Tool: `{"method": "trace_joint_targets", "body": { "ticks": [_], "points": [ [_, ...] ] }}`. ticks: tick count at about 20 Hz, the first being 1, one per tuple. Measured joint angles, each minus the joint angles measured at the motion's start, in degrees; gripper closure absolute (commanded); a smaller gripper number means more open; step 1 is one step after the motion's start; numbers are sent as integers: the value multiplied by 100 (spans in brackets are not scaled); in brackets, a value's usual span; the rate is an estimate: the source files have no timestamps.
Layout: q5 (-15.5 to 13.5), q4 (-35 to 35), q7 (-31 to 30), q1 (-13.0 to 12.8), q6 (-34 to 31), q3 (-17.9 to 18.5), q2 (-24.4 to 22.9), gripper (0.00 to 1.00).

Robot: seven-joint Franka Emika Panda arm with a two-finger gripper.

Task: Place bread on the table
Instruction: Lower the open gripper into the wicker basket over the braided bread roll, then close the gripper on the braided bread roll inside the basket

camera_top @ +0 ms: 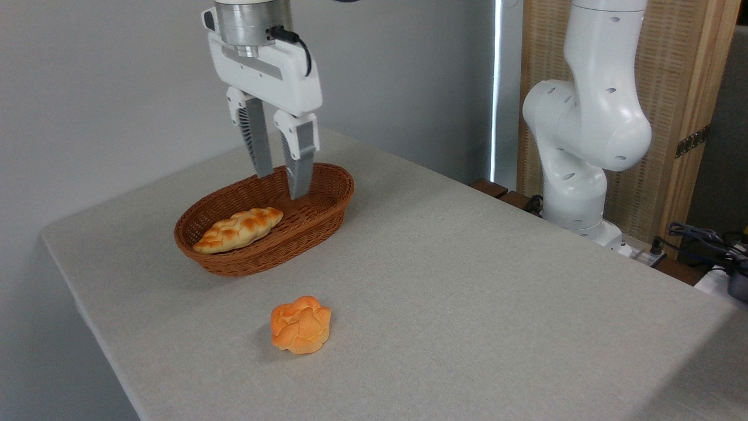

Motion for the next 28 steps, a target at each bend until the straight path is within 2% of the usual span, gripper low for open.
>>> {"method": "trace_joint_targets", "body": {
  "ticks": [4,12,18,25,28],
  "points": [
    [-81,-383,-397,-537,562,-5,86,0],
    [-86,-1365,-772,-954,2369,-10,189,0],
    [-86,-1458,-774,-1143,2597,-10,298,0],
    [-86,-1532,-771,-1397,3011,-10,702,0],
    [-86,-1532,-708,-1413,3058,-8,814,0]
  ]
}}
